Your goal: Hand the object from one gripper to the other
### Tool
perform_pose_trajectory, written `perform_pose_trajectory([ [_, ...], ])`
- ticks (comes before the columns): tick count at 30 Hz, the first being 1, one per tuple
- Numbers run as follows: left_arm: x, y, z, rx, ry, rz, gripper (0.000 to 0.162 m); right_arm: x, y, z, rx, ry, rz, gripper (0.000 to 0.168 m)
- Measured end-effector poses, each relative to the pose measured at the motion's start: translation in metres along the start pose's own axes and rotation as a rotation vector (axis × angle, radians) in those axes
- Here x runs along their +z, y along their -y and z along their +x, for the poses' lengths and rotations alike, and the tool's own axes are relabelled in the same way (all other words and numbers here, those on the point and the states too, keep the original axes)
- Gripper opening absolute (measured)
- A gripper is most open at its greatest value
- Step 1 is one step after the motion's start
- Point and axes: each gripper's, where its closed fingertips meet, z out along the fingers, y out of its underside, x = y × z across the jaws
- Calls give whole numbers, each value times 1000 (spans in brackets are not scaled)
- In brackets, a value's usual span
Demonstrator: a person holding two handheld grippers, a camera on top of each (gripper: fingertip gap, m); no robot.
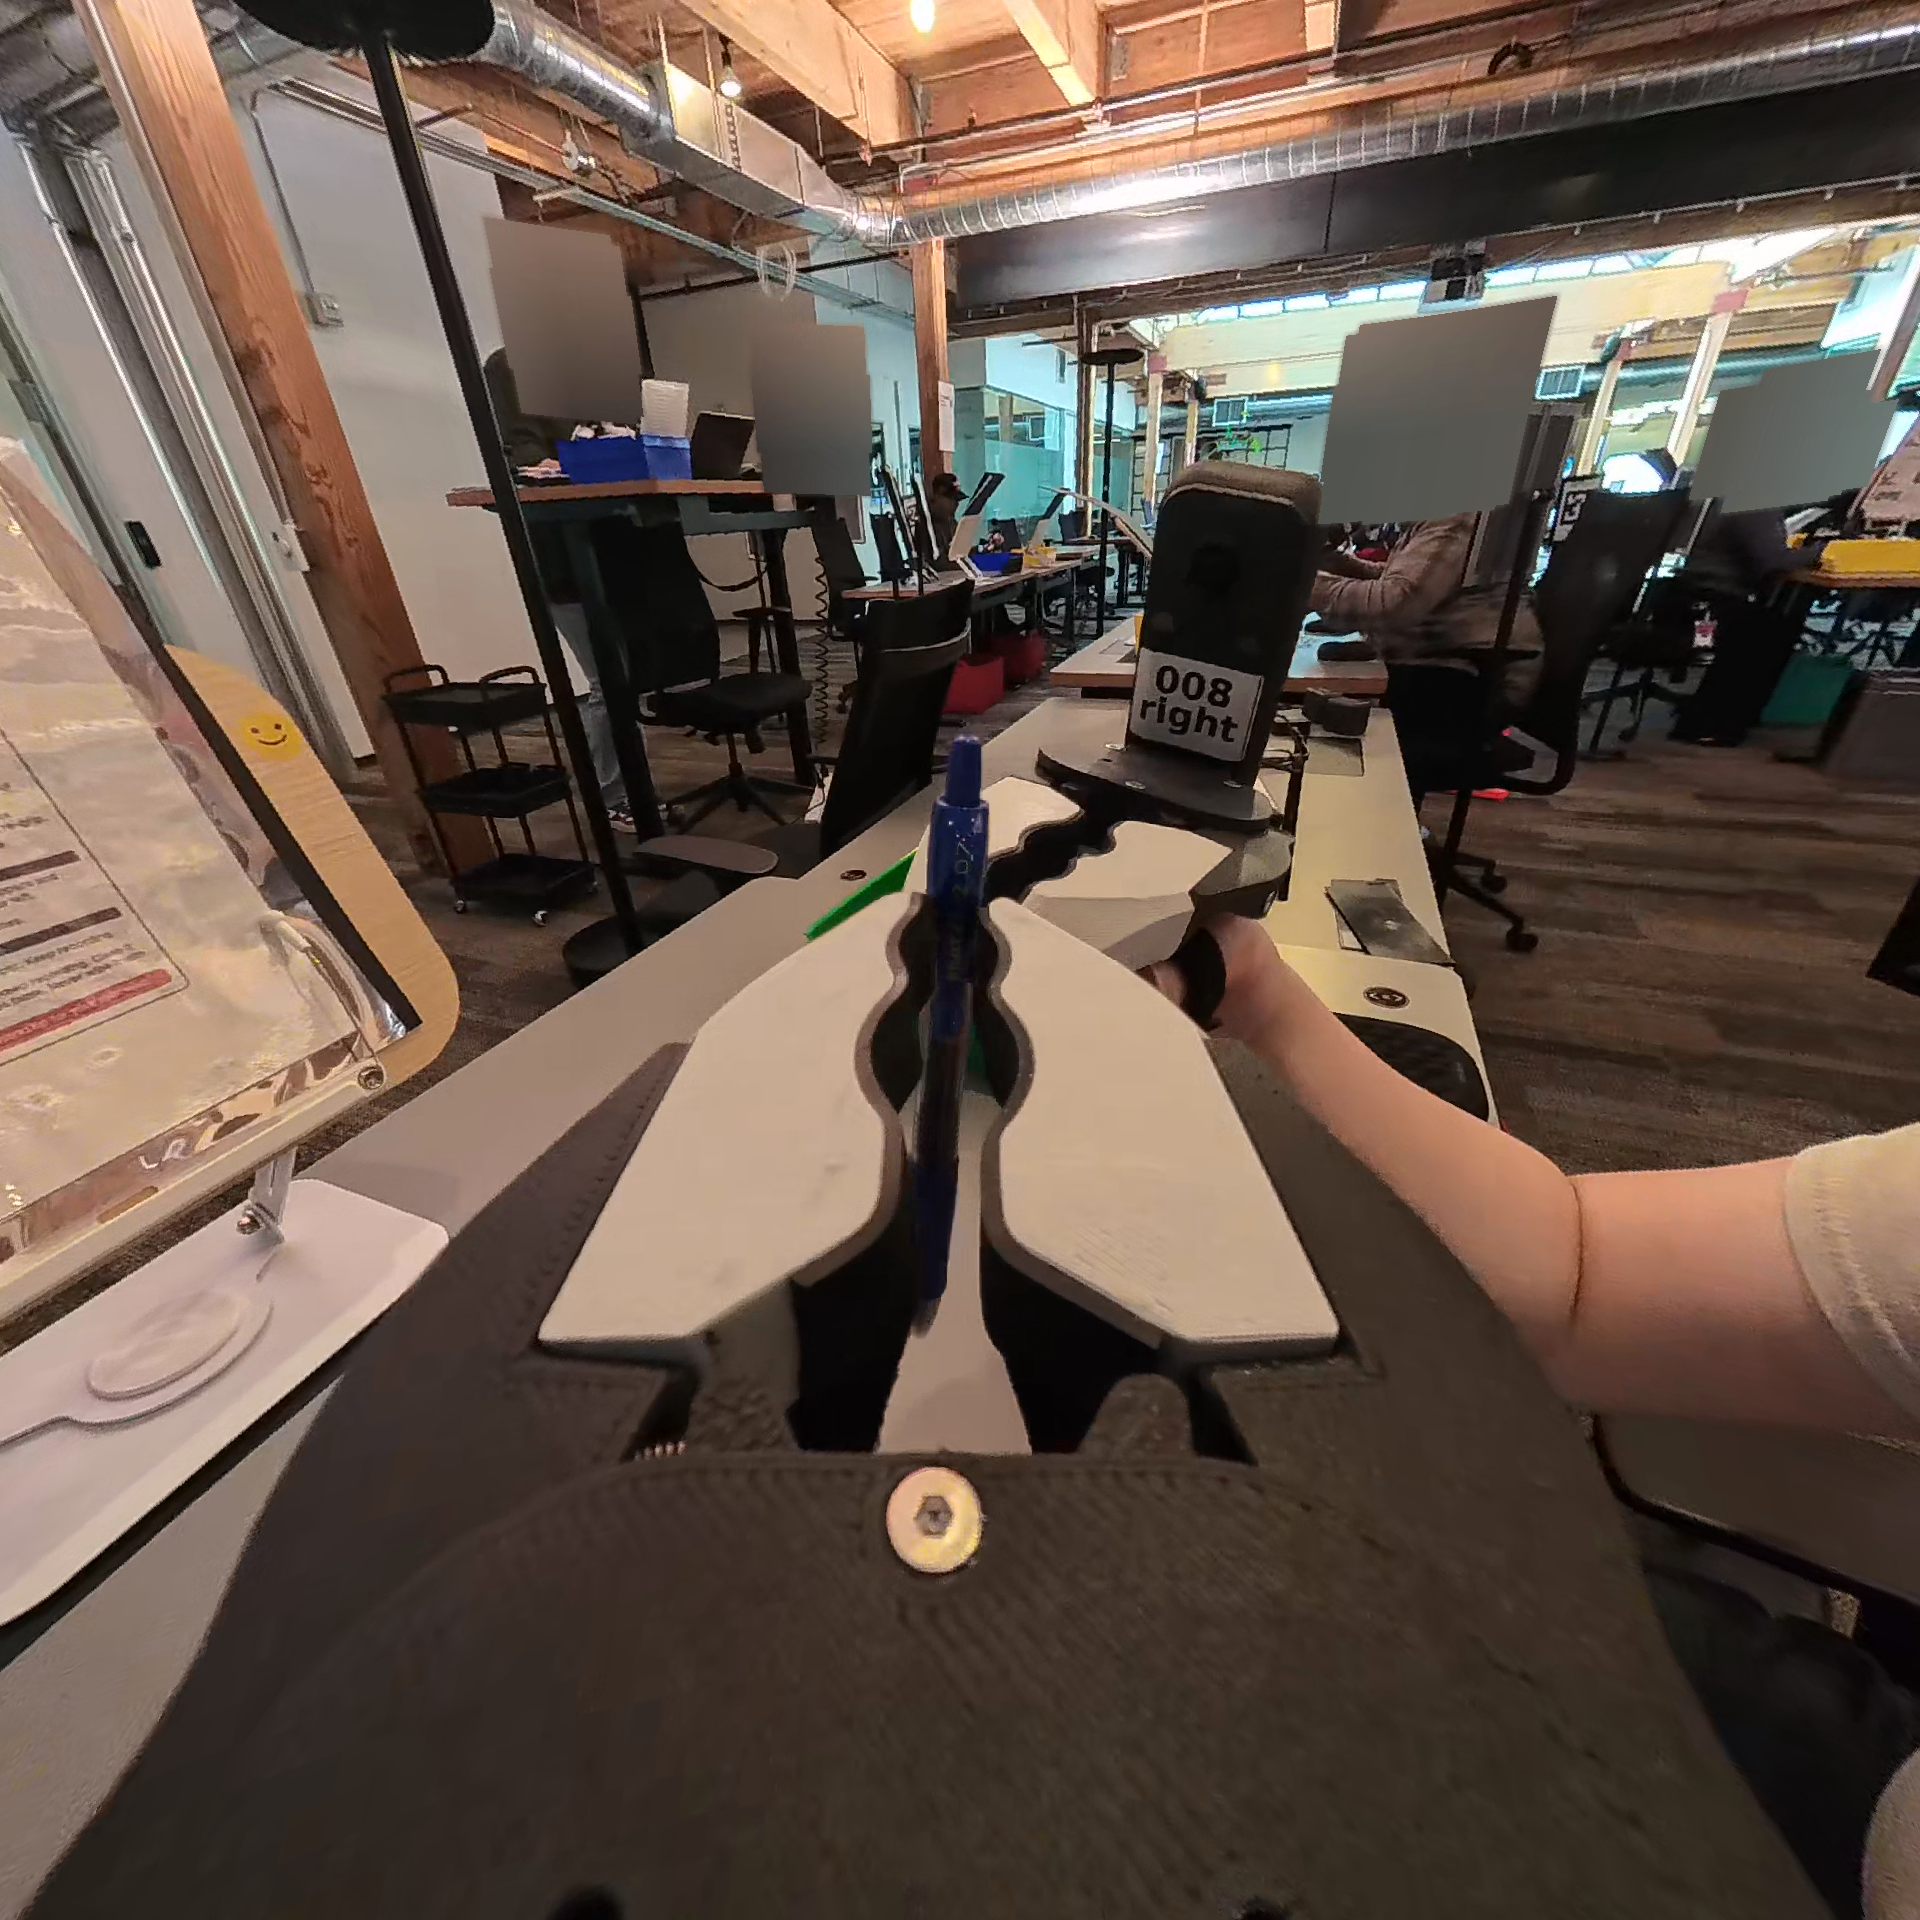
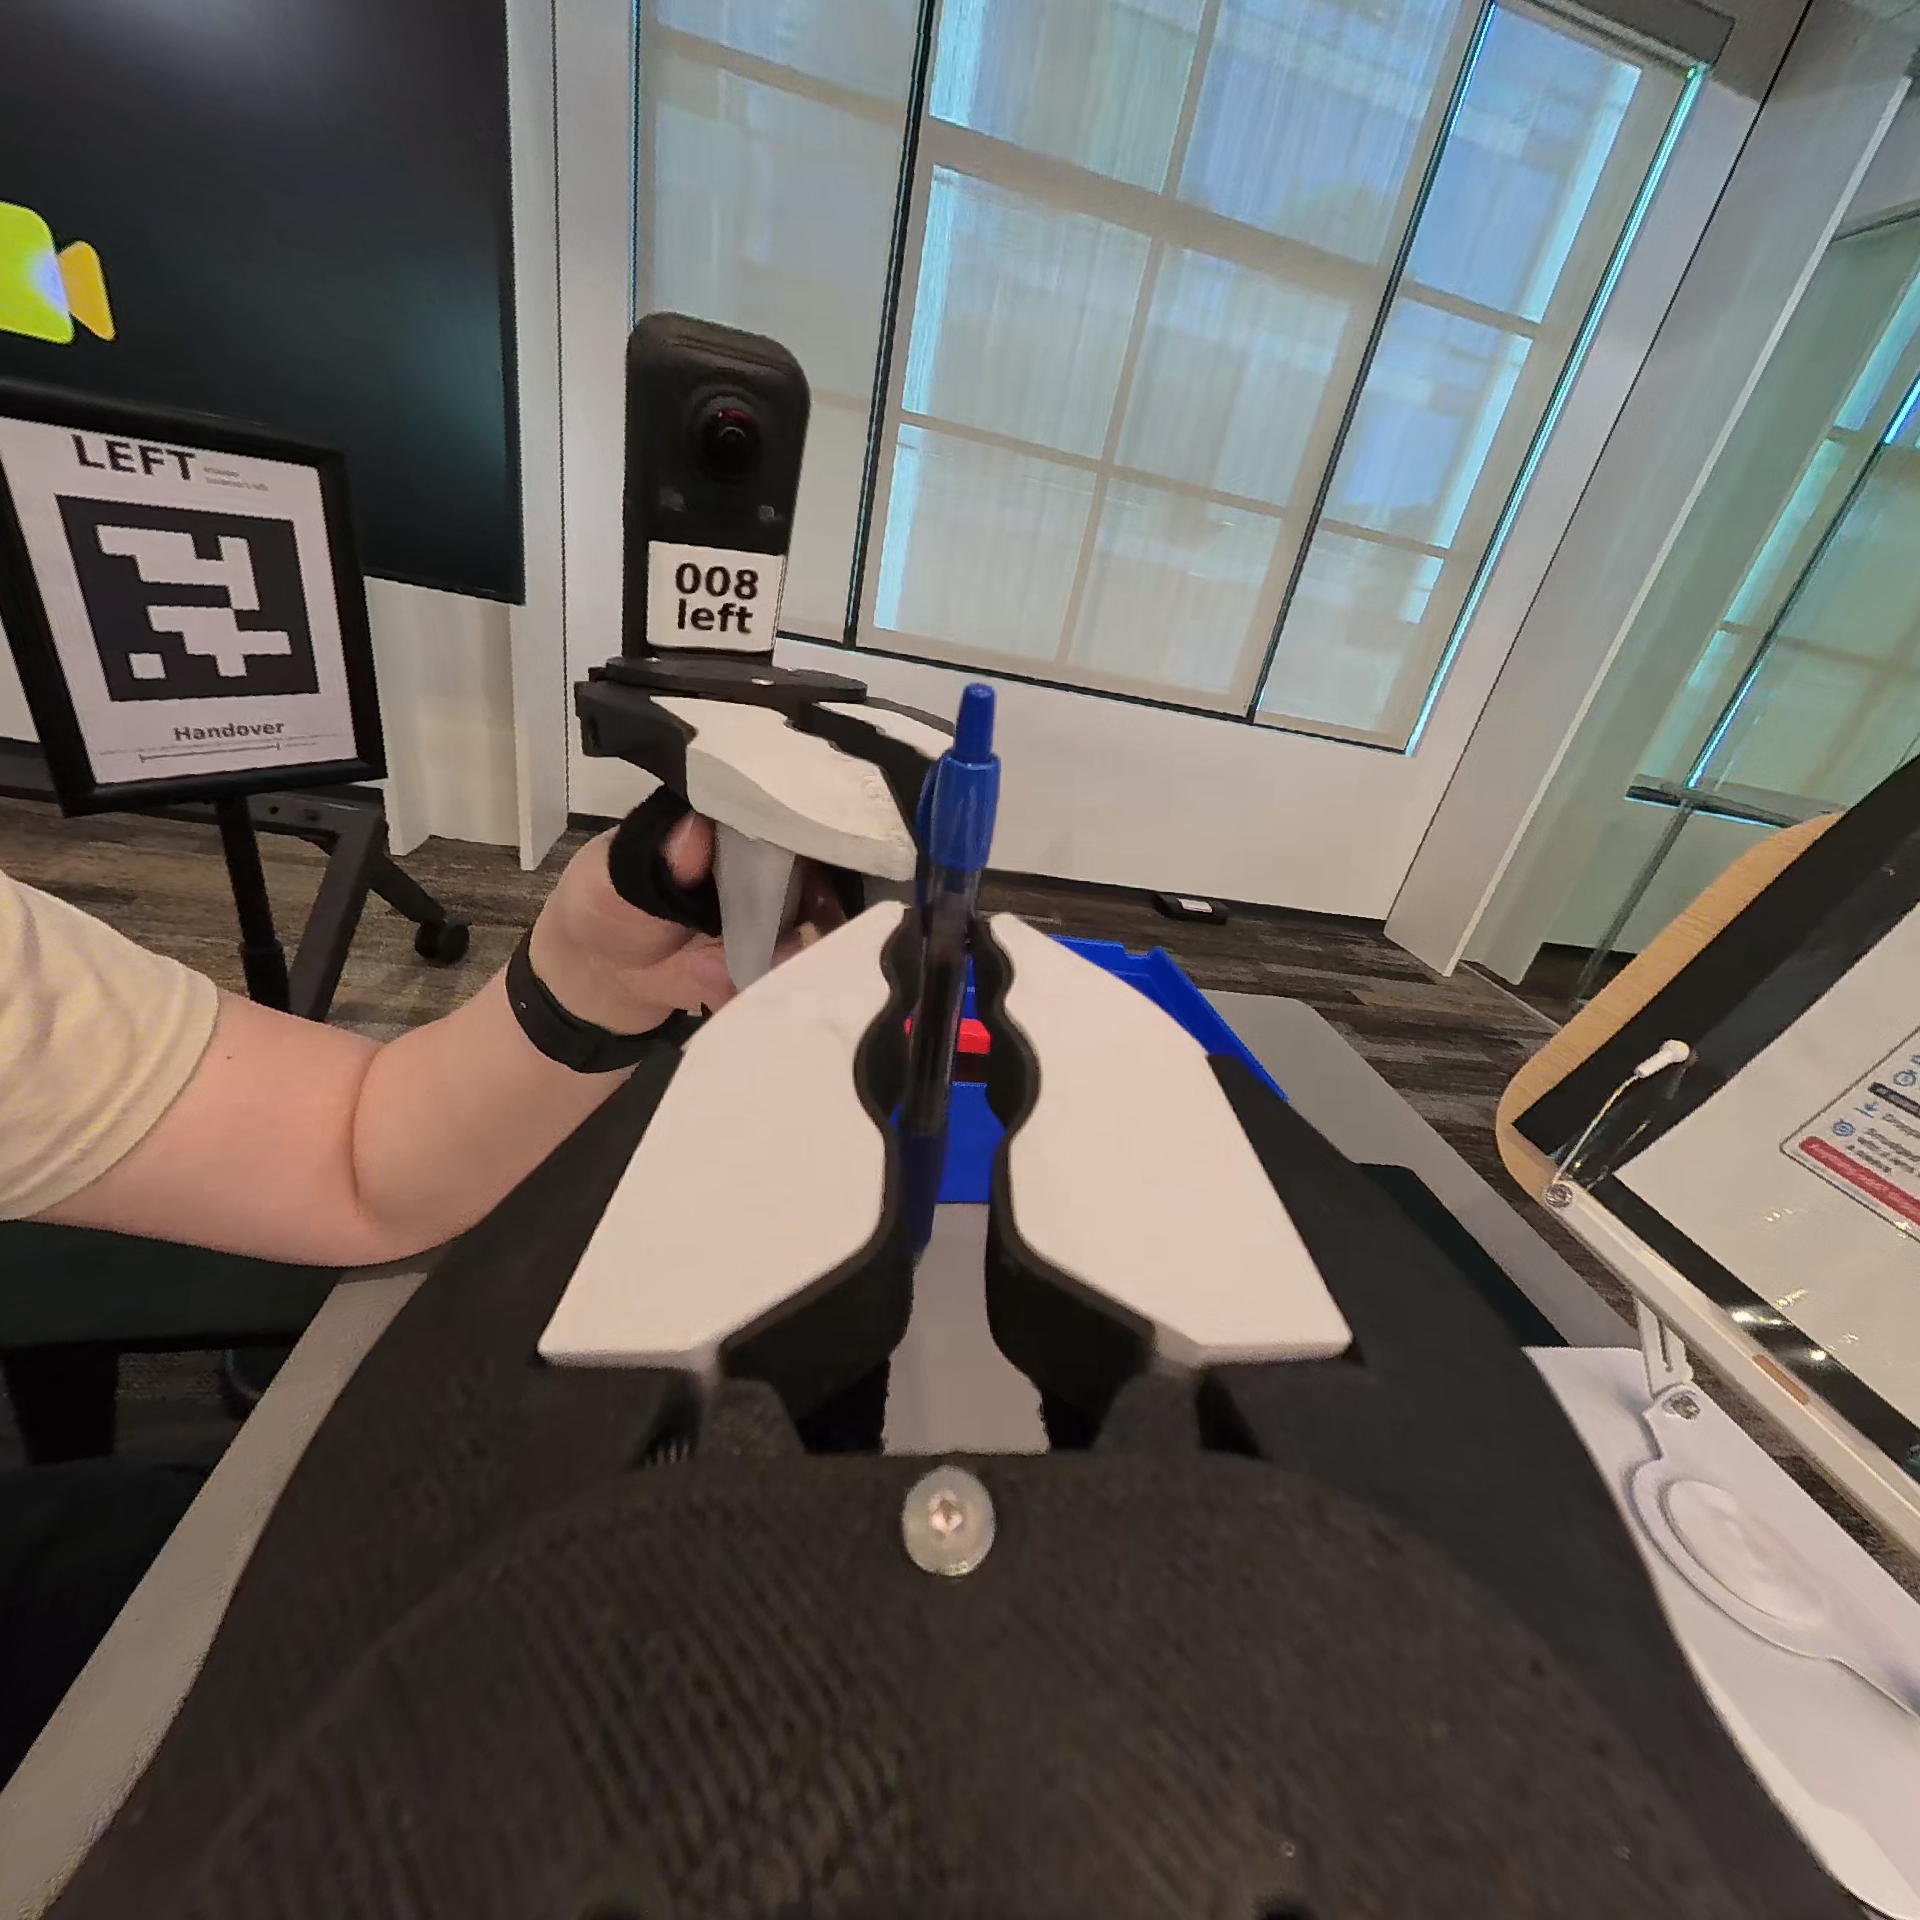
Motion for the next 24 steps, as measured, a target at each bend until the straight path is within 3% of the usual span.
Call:
perform_pose_trajectory([
  [3, -1, 3, -1, 24, 17, 17, 6, 0, 4, 1, -11, -19, 37, 11],
  [7, -18, 25, -9, 12, 45, 136, 6, 0, 2, -1, -70, -12, 44, 35],
  [8, -26, 33, -12, -1, 49, 181, 6, 0, 0, -3, -63, 12, 47, 35],
  [15, -85, 78, -24, -170, -71, 429, 6, 8, -23, -9, 168, 209, 64, 38],
  [24, -56, 48, -4, -54, -116, 188, 6, 31, -28, -32, 143, 251, 56, 43],
])
